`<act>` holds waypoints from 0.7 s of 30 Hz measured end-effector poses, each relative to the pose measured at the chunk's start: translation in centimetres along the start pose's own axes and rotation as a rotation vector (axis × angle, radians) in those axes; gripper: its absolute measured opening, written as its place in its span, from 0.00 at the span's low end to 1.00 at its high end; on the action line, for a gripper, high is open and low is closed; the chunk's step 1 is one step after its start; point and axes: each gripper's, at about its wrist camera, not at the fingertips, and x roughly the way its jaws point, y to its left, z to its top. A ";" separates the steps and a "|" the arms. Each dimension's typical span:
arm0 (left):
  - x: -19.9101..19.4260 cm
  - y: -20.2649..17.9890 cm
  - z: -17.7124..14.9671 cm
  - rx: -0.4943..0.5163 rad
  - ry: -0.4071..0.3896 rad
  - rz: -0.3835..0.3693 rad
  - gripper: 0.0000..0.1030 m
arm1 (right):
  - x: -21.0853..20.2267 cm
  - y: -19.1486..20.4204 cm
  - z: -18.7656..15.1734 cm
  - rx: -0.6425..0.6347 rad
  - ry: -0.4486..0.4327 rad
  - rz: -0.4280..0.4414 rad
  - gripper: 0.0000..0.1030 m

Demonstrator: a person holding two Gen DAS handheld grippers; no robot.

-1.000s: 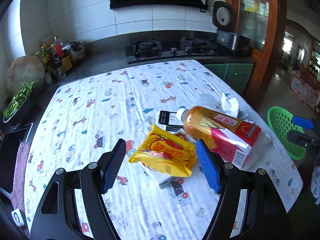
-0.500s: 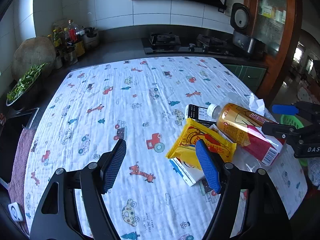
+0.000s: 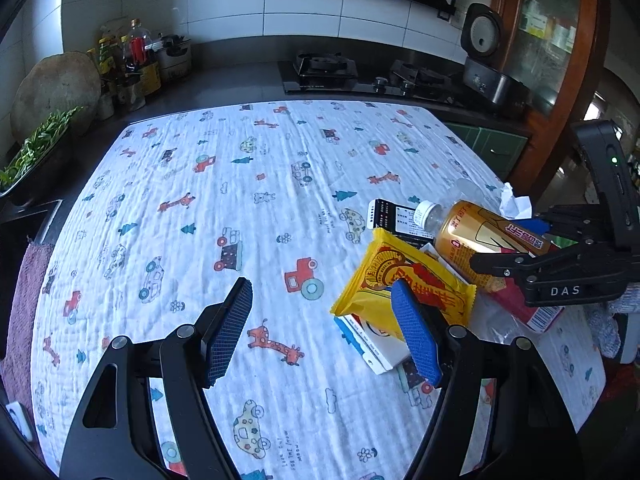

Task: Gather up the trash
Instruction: 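Move both tools back to the table and grasp the drink bottle with the right gripper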

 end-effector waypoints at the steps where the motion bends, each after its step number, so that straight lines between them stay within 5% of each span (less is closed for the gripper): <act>1: 0.0 -0.1 -0.1 -0.003 0.003 -0.005 0.69 | 0.0 0.1 -0.1 -0.003 -0.002 -0.002 0.62; 12: 1.6 -1.8 -0.2 -0.097 0.060 -0.098 0.69 | -2.9 -0.4 -1.2 0.036 -0.091 -0.003 0.61; 21: 4.9 -2.7 0.3 -0.155 0.121 -0.074 0.65 | -7.2 -1.9 -2.9 0.103 -0.194 0.017 0.61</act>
